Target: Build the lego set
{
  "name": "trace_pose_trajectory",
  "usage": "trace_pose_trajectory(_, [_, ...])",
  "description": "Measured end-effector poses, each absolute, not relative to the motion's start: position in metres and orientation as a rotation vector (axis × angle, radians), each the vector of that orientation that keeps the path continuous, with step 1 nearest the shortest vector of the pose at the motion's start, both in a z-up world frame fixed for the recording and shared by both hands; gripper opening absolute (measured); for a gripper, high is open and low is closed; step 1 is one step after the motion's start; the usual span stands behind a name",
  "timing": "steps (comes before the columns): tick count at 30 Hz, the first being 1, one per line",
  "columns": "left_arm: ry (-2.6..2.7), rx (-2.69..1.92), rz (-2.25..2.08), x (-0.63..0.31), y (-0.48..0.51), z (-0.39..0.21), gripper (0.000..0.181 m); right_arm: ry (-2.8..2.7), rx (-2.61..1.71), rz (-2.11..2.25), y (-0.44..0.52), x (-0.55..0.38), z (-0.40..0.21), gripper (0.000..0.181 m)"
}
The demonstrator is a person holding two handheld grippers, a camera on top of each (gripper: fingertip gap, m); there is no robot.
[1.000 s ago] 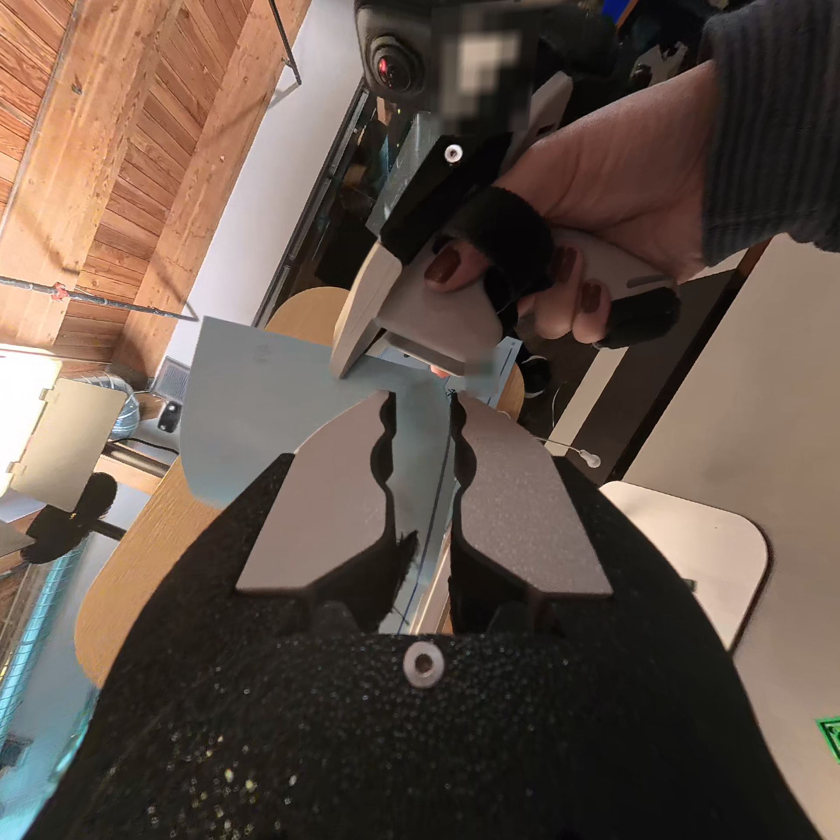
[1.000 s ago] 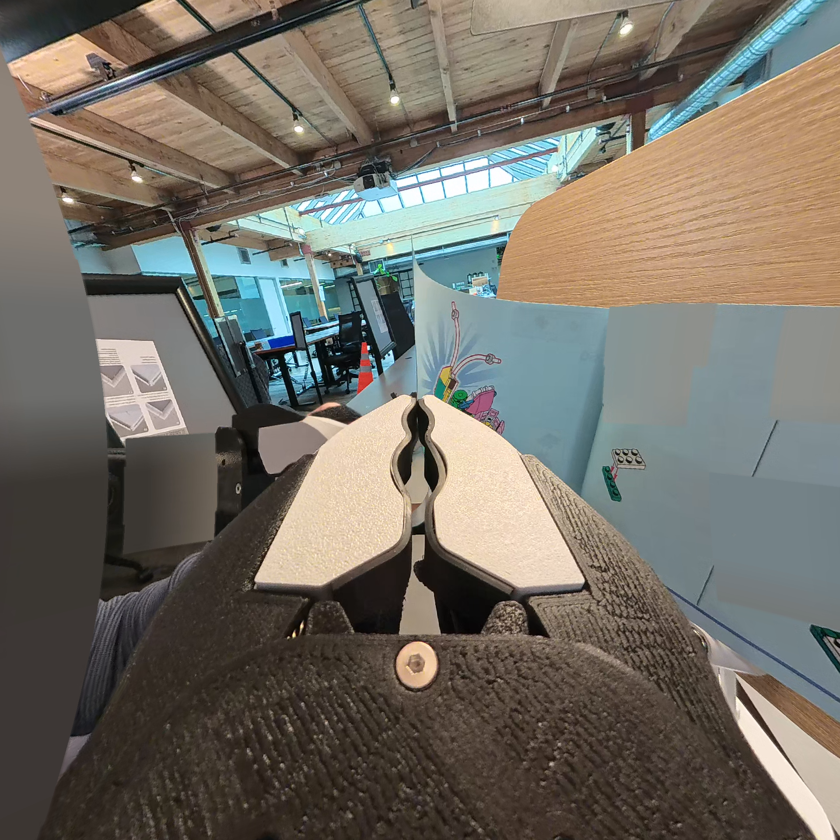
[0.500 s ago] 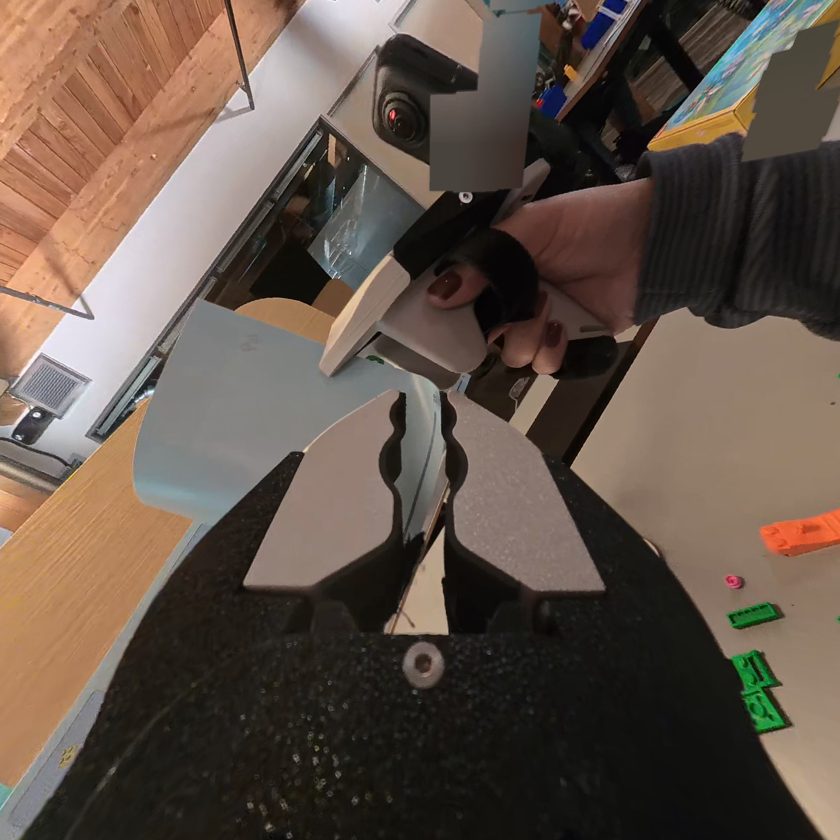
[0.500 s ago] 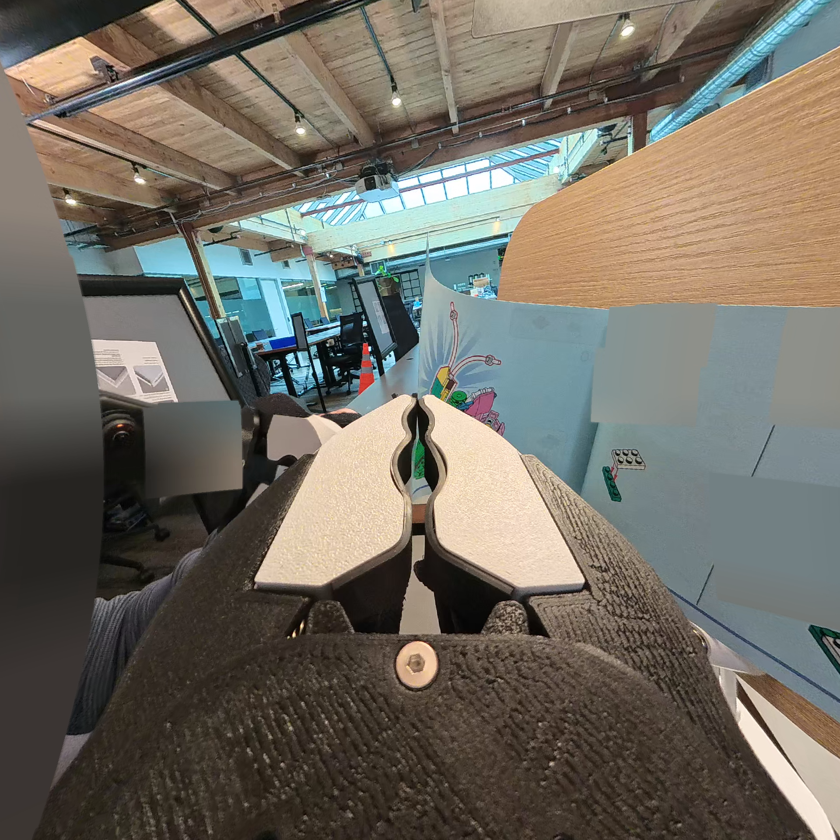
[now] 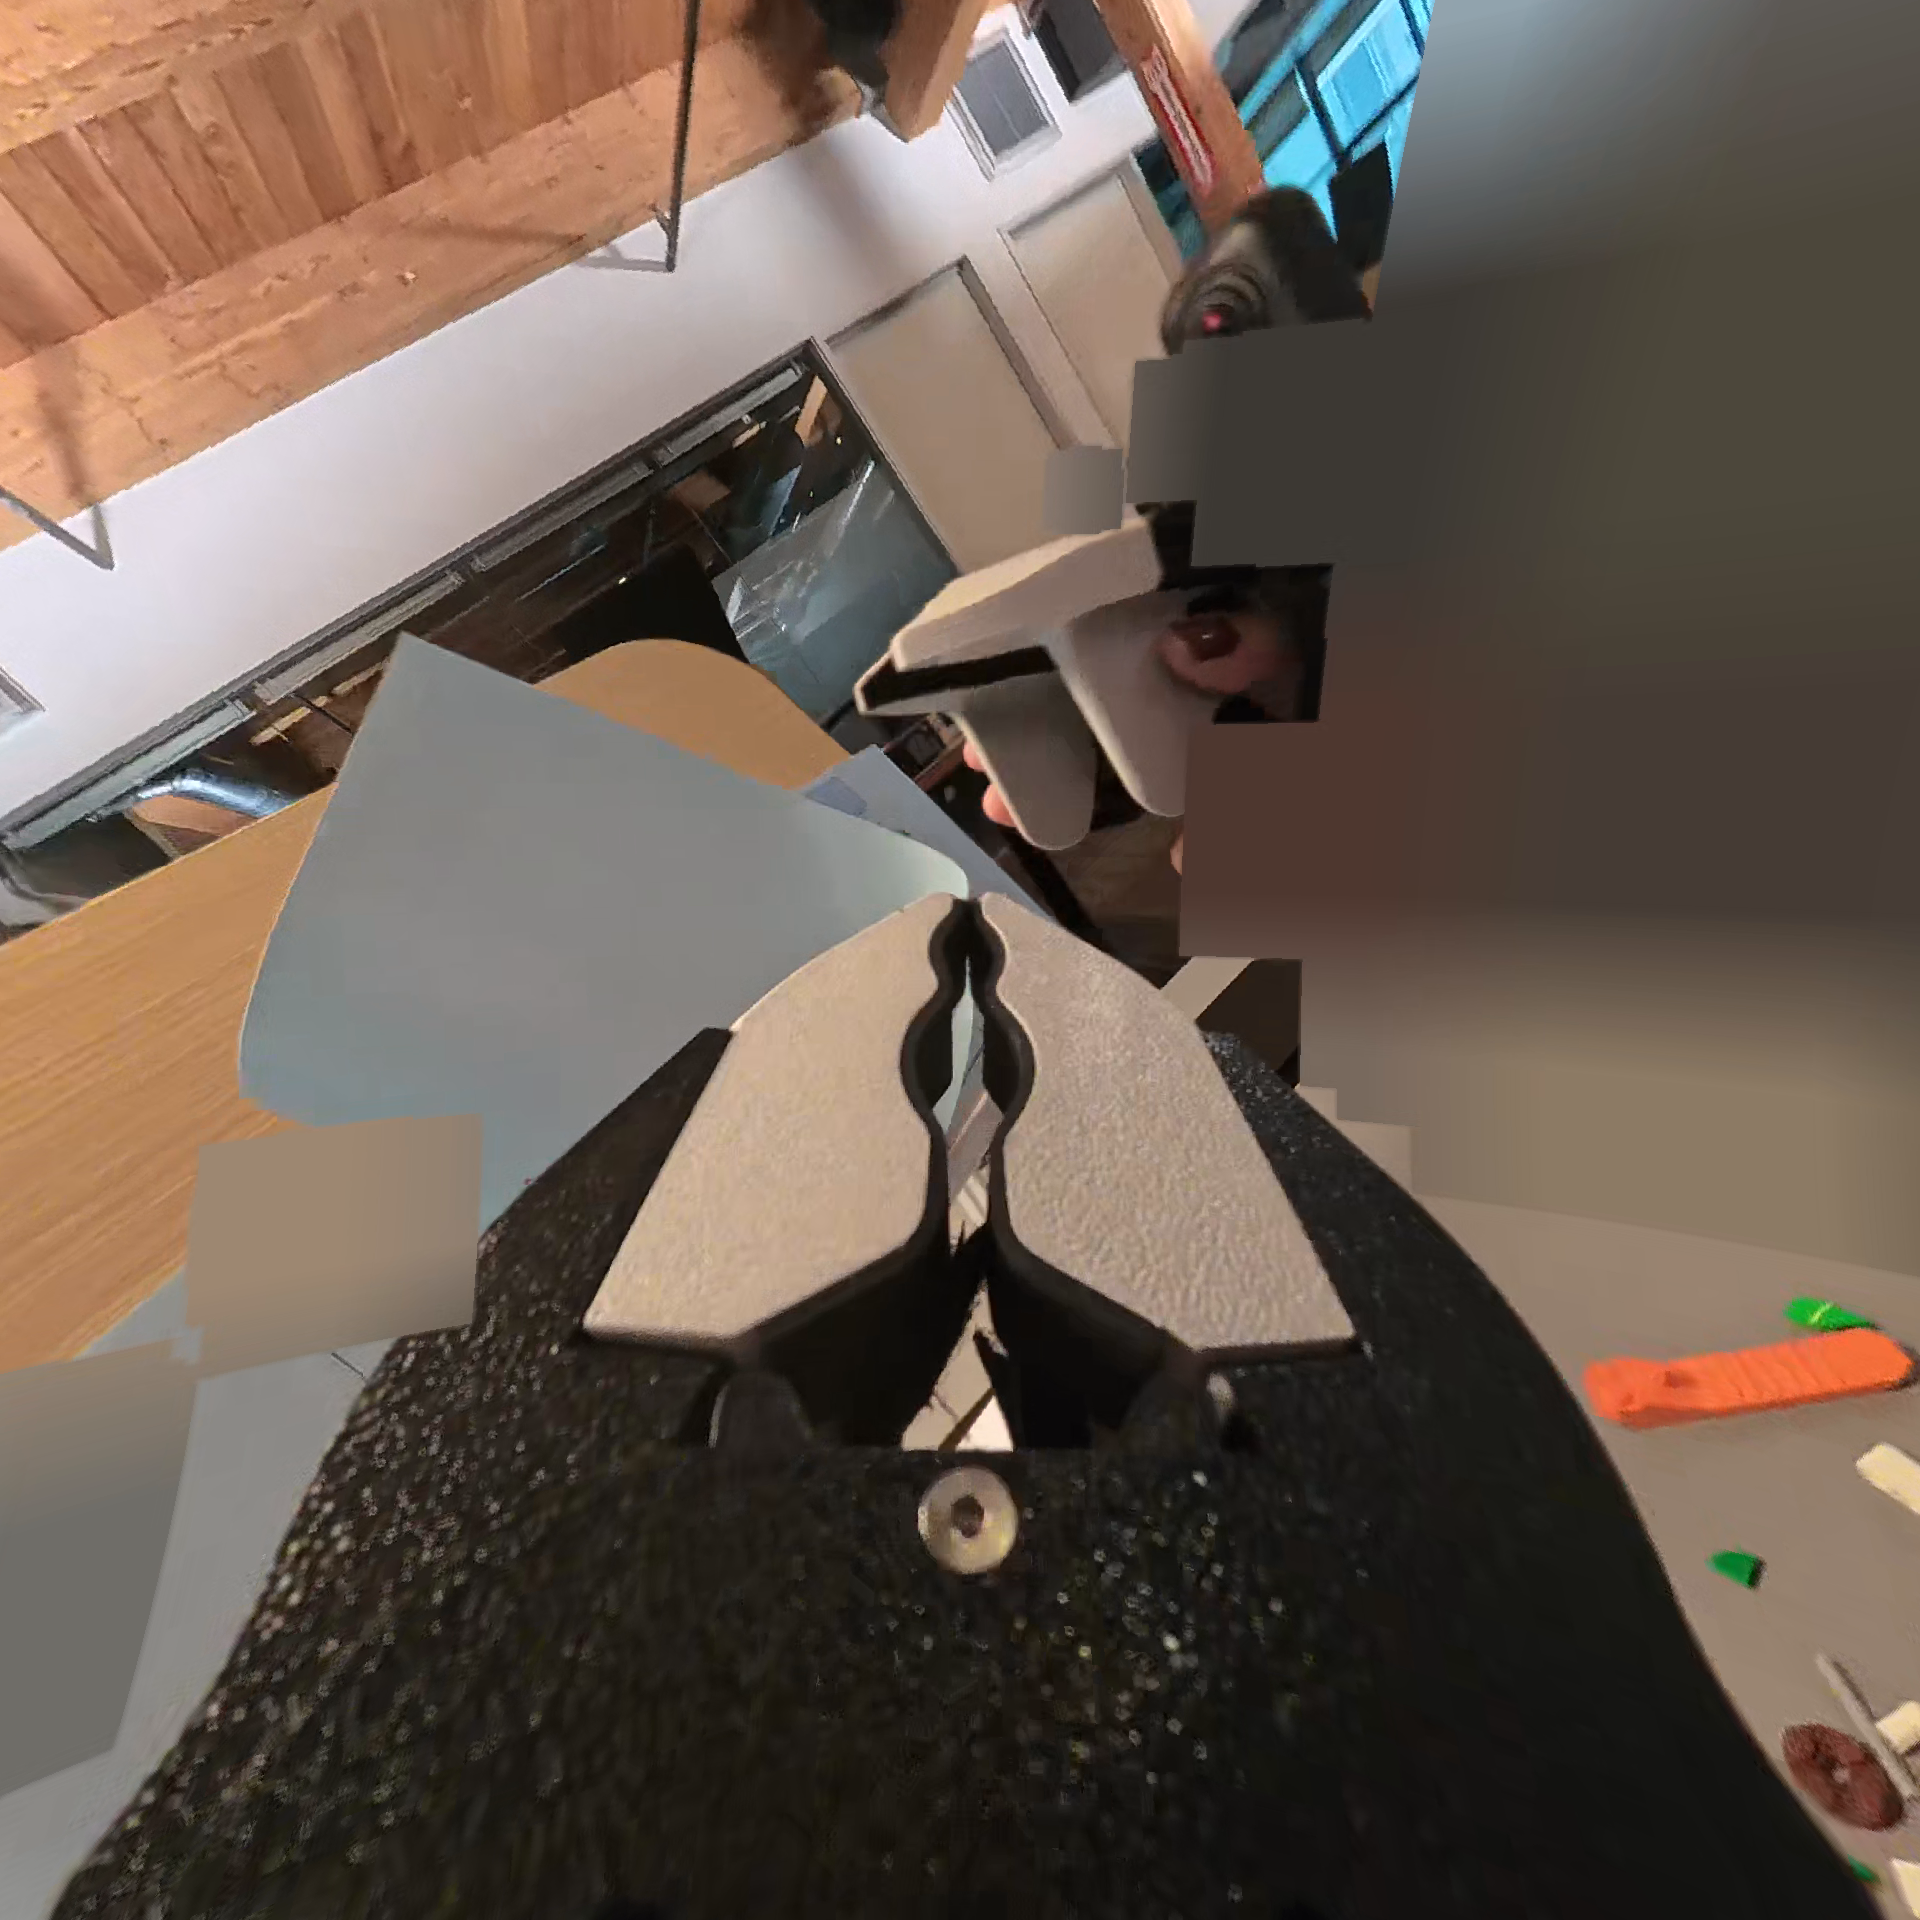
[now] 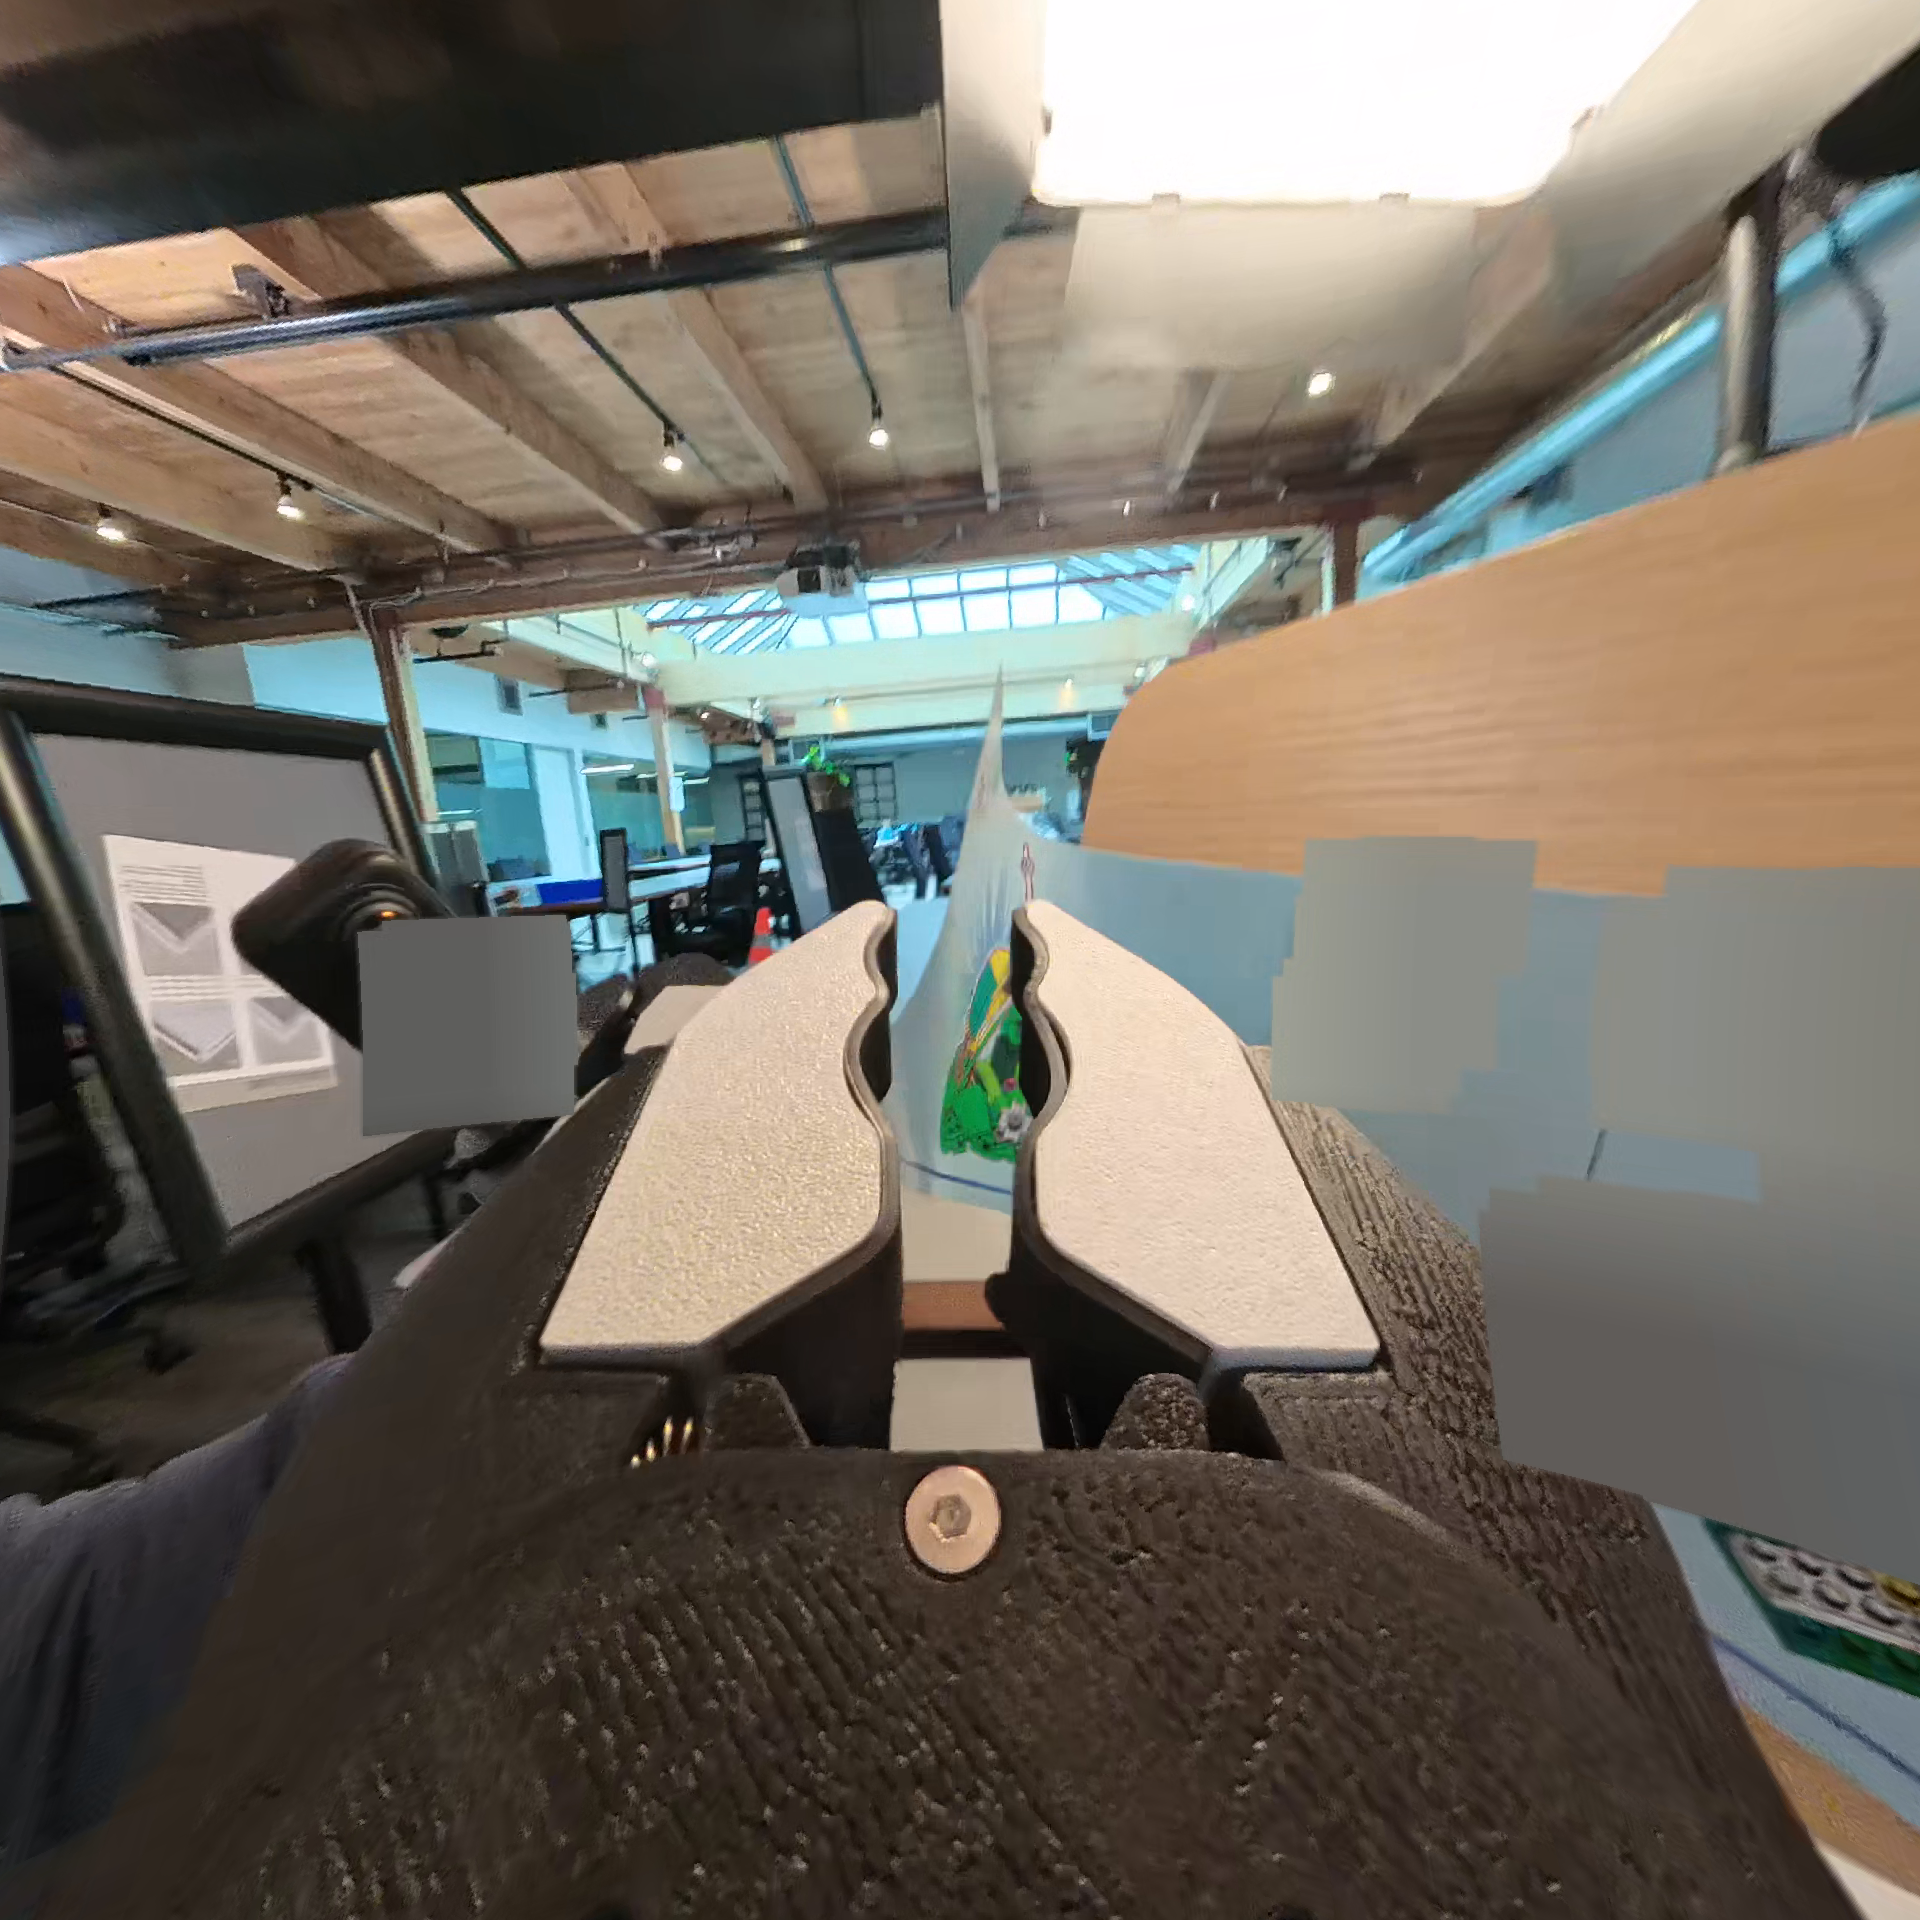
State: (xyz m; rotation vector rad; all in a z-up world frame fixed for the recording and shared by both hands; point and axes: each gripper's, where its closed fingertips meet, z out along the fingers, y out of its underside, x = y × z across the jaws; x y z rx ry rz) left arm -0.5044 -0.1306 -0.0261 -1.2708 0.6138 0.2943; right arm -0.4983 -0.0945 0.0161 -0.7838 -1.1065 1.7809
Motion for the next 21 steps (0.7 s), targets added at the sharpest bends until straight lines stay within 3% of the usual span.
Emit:
trace_pose_trajectory(1, [0.591,-1.260,0.255,-0.507,-0.133,-0.023,0.000,-1.102,-0.755,1.759,-0.094,-0.495,0.018,0.020])
trace_pose_trajectory(9, [0.511,-1.159,-0.032,-0.512,-0.147,-0.011,0.000,-1.338,-0.673,1.582,-0.119,-0.499,-0.001,0.022])
trace_pose_trajectory(21, [0.510,-1.134,-0.087,-0.512,-0.153,-0.007,0.000,-1.519,-0.600,1.391,-0.143,-0.511,-0.022,0.022])
